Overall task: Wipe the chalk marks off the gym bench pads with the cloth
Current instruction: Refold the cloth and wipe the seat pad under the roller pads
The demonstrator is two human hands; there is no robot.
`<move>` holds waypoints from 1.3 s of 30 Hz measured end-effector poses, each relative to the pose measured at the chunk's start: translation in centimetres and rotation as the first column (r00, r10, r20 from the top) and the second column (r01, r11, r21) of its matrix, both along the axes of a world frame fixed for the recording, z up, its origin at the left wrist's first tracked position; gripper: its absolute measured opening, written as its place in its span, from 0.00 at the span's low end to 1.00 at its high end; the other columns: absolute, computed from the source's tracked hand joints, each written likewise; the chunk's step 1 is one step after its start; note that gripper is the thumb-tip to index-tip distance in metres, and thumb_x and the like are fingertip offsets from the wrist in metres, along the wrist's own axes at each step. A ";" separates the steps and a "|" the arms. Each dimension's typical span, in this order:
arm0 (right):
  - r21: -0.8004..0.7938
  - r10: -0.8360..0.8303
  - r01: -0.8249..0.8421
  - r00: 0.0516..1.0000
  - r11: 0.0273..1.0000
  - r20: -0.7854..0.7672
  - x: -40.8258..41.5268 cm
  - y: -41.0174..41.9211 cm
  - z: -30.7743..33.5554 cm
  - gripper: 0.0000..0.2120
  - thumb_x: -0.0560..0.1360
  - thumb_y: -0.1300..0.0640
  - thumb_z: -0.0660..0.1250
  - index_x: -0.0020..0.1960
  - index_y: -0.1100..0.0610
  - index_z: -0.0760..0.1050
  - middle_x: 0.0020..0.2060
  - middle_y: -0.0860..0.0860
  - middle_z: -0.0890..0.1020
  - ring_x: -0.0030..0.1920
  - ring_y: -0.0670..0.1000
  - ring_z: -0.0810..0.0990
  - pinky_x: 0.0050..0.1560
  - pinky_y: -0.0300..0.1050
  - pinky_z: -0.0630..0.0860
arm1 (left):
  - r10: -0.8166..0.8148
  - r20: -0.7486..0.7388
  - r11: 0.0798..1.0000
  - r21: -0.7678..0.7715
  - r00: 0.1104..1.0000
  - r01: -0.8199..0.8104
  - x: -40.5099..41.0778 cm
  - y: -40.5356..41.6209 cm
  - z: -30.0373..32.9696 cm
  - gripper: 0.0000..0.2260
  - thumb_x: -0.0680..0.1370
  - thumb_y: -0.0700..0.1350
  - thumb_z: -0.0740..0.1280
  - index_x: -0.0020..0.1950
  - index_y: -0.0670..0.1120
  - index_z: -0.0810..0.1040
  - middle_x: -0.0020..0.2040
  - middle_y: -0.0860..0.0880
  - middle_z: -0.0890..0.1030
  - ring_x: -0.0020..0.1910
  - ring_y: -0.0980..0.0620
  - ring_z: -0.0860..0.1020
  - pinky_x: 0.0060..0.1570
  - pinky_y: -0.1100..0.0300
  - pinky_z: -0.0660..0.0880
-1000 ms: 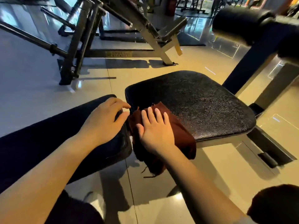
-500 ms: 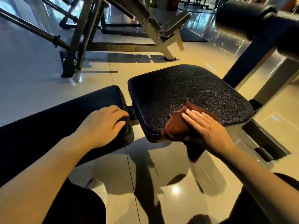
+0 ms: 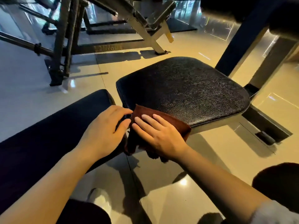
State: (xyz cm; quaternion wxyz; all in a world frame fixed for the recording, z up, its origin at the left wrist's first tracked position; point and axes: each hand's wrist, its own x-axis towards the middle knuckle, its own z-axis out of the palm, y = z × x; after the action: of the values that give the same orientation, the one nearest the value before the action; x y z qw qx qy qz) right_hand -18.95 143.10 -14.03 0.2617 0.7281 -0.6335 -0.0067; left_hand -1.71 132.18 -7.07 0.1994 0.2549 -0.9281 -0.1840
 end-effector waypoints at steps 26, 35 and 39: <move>-0.490 -0.017 0.763 0.547 0.423 0.837 7.2 -3.7 -6.0 0.21 0.82 0.41 0.48 0.69 0.50 0.66 0.71 0.51 0.64 0.78 0.53 0.48 0.77 0.55 0.43 | -0.188 -0.085 0.969 0.149 0.979 0.199 -4.9 0.9 -0.3 0.14 0.82 0.45 0.58 0.65 0.57 0.69 0.57 0.68 0.70 0.56 0.78 0.67 0.52 0.83 0.61; -0.590 -0.011 0.718 0.638 0.369 0.770 3.8 -2.6 -7.3 0.27 0.79 0.35 0.50 0.71 0.50 0.65 0.73 0.48 0.58 0.78 0.47 0.50 0.77 0.50 0.46 | -0.126 -0.028 0.981 0.147 0.992 0.129 -6.5 -0.2 -2.3 0.13 0.78 0.53 0.56 0.61 0.62 0.70 0.59 0.67 0.73 0.59 0.71 0.70 0.57 0.76 0.65; -0.586 0.073 0.737 0.601 0.336 0.796 -0.3 -0.7 -6.9 0.31 0.79 0.33 0.46 0.70 0.54 0.64 0.73 0.53 0.61 0.78 0.46 0.47 0.77 0.51 0.45 | -0.117 -0.028 0.987 0.110 0.993 0.119 -7.4 0.3 -2.9 0.16 0.76 0.59 0.54 0.61 0.62 0.70 0.62 0.61 0.74 0.61 0.68 0.71 0.59 0.76 0.64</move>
State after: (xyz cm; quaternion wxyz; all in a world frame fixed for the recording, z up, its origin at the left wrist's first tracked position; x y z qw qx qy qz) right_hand -19.29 142.41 -20.89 0.3292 0.2442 -0.7287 0.5485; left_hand -9.06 132.53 -10.01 0.1836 0.2082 -0.9277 -0.2497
